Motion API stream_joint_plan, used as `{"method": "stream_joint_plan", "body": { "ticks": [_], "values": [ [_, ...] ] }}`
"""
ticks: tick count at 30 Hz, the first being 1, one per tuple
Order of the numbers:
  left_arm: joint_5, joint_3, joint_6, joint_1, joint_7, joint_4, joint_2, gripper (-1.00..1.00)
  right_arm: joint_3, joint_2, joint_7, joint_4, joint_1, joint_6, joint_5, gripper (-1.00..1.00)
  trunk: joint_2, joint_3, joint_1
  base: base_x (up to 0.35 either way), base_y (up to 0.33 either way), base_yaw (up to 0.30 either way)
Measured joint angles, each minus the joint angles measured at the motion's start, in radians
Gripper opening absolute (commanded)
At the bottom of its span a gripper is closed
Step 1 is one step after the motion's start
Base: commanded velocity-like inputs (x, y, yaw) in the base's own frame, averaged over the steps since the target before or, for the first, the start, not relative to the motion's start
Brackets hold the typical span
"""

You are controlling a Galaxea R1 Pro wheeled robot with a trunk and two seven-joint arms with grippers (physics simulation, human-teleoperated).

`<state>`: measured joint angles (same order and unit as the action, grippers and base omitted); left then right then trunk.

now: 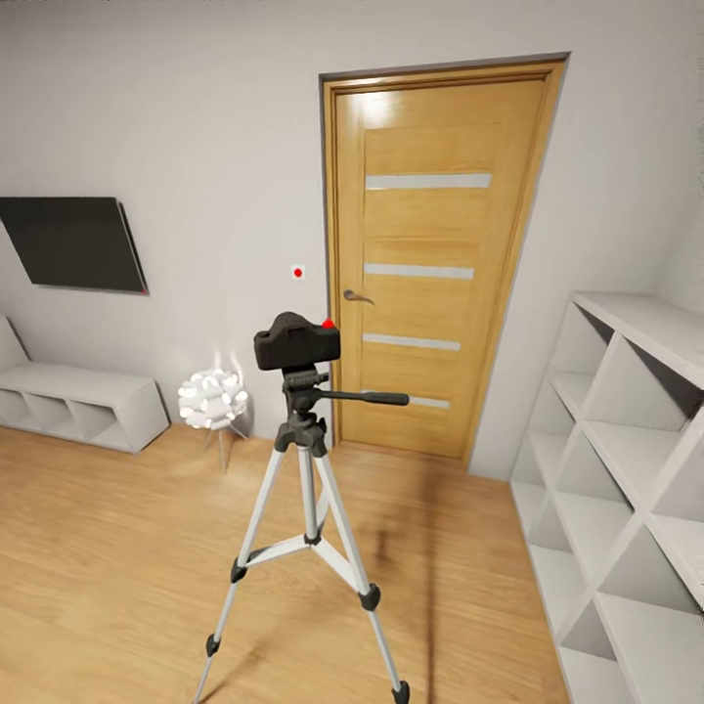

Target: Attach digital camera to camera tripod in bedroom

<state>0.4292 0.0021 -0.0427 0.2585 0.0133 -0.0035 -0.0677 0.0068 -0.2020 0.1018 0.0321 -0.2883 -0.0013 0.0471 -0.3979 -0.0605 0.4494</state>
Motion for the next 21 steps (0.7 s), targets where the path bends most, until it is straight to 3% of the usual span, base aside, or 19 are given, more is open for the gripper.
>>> {"method": "stream_joint_plan", "body": {
  "ticks": [21],
  "values": [
    [0.000,0.001,0.004,0.000,-0.001,0.000,0.000,1.00,0.000,0.000,0.000,0.000,0.000,0.000,0.000,1.00,0.000,0.028,0.000,0.000,0.000,-0.067]
  ]
}}
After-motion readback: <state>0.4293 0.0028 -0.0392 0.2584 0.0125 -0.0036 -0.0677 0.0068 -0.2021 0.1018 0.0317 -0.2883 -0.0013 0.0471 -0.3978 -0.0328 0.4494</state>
